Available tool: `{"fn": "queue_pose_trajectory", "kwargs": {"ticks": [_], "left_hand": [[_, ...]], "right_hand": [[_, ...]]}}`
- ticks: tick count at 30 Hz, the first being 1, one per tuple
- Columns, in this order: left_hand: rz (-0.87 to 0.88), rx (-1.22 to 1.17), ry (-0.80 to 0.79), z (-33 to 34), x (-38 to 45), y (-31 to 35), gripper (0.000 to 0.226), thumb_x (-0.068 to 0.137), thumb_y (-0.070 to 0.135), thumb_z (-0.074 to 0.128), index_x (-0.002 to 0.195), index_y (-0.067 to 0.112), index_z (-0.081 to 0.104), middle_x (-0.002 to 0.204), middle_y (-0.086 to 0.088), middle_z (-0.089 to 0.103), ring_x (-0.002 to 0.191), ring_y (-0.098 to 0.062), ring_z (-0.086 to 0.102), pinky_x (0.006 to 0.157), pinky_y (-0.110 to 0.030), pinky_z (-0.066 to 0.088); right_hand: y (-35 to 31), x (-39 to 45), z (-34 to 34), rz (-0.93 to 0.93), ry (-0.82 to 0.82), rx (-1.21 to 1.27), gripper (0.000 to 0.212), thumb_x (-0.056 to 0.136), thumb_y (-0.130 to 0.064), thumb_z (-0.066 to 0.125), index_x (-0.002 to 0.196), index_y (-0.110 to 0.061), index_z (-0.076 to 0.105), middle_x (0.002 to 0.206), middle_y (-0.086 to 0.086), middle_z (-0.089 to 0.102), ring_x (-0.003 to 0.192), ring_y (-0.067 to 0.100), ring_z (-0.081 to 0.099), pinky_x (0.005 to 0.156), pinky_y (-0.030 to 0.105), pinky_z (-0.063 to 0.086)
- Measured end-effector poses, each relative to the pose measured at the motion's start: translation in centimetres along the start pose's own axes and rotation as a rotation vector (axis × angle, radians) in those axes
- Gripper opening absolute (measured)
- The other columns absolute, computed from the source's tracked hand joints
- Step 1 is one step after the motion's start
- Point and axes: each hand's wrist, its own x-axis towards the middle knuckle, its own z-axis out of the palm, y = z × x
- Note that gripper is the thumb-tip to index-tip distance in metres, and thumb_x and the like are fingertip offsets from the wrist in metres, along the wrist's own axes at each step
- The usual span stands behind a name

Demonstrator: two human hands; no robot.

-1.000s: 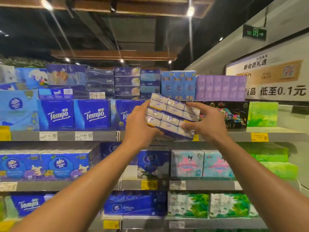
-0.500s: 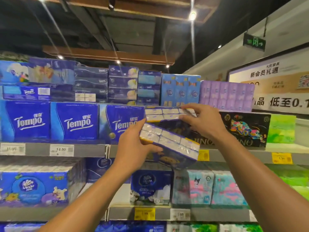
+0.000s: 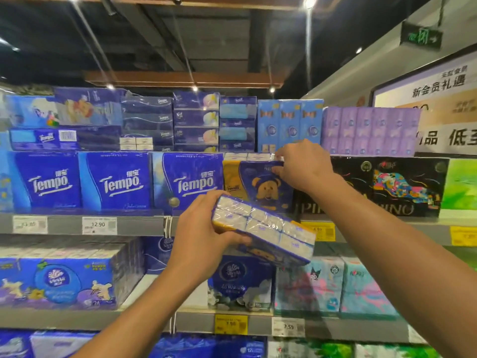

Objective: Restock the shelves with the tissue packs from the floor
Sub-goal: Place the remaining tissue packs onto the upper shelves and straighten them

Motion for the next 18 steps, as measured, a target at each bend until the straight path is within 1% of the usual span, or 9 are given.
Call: {"fn": "queue_pose_trajectory", "kwargs": {"ticks": [2,4,5,7,9,11,15,17,18], "left_hand": [[0.007,0.005,-0.001,-0.2,0.0,0.0,0.070,0.056,0.030,0.092,0.116,0.034,0.055,0.108,0.014,0.063,0.102,-0.008,0.060,0.085,-0.039,0.055],[0.012,-0.004,0.006,-0.5,0.2,0.2,0.067,0.056,0.029,0.092,0.112,0.036,0.056,0.106,0.013,0.064,0.099,-0.008,0.062,0.083,-0.039,0.056],[0.016,-0.011,0.015,-0.7,0.4,0.3,0.065,0.056,0.027,0.092,0.110,0.038,0.056,0.104,0.012,0.065,0.095,-0.007,0.064,0.081,-0.037,0.056],[0.020,-0.042,0.034,-1.1,0.7,0.6,0.063,0.058,0.025,0.091,0.109,0.039,0.057,0.103,0.010,0.067,0.089,-0.005,0.066,0.078,-0.034,0.057],[0.037,-0.058,0.057,-1.5,1.1,0.9,0.062,0.060,0.026,0.090,0.110,0.038,0.056,0.102,0.012,0.067,0.092,-0.006,0.066,0.079,-0.036,0.057],[0.060,-0.058,0.092,-1.7,1.4,1.1,0.061,0.061,0.029,0.088,0.112,0.036,0.056,0.103,0.015,0.067,0.096,-0.005,0.063,0.082,-0.037,0.056],[0.074,-0.073,0.143,-1.5,2.1,1.4,0.059,0.064,0.027,0.088,0.113,0.035,0.056,0.106,0.015,0.065,0.098,-0.001,0.061,0.084,-0.032,0.055],[0.079,-0.086,0.162,-1.1,2.5,1.5,0.060,0.063,0.029,0.088,0.114,0.035,0.056,0.106,0.015,0.065,0.100,-0.006,0.062,0.085,-0.037,0.055],[0.084,-0.090,0.177,-0.9,2.7,1.6,0.062,0.062,0.029,0.089,0.114,0.035,0.056,0.106,0.015,0.065,0.100,-0.008,0.062,0.085,-0.039,0.054]], "right_hand": [[-0.5,0.8,-0.3,-0.006,-0.002,-0.105,0.041,0.079,-0.058,0.069,0.097,-0.021,0.066,0.094,0.004,0.061,0.088,0.030,0.062,0.065,0.035,0.043],[-0.9,1.6,-0.3,0.001,-0.016,-0.191,0.042,0.076,-0.056,0.073,0.097,-0.021,0.065,0.084,0.002,0.056,0.085,0.028,0.062,0.064,0.034,0.040],[-0.9,2.0,-0.2,0.011,-0.021,-0.214,0.041,0.077,-0.055,0.072,0.099,-0.021,0.065,0.084,0.003,0.055,0.089,0.028,0.062,0.067,0.034,0.041],[-0.7,2.7,0.7,0.033,-0.037,-0.243,0.039,0.081,-0.055,0.067,0.102,-0.023,0.064,0.096,0.005,0.061,0.105,0.030,0.056,0.083,0.041,0.041],[-0.2,3.2,1.8,0.053,-0.058,-0.241,0.038,0.082,-0.057,0.062,0.105,-0.027,0.064,0.109,0.006,0.064,0.120,0.031,0.046,0.100,0.050,0.033],[0.3,3.4,2.8,0.074,-0.058,-0.181,0.037,0.082,-0.058,0.061,0.105,-0.030,0.064,0.108,0.006,0.065,0.123,0.031,0.043,0.102,0.053,0.030],[1.0,3.2,3.4,0.109,-0.045,-0.123,0.048,0.078,-0.068,0.062,0.110,-0.032,0.064,0.107,0.004,0.065,0.115,0.030,0.051,0.099,0.052,0.035],[1.8,3.2,2.9,0.173,-0.048,0.037,0.057,0.071,-0.070,0.068,0.111,-0.028,0.066,0.105,0.004,0.067,0.106,0.027,0.058,0.095,0.050,0.045],[2.4,3.2,2.4,0.206,-0.052,0.206,0.058,0.070,-0.066,0.073,0.111,-0.026,0.068,0.105,0.003,0.069,0.102,0.024,0.061,0.091,0.049,0.050]]}}
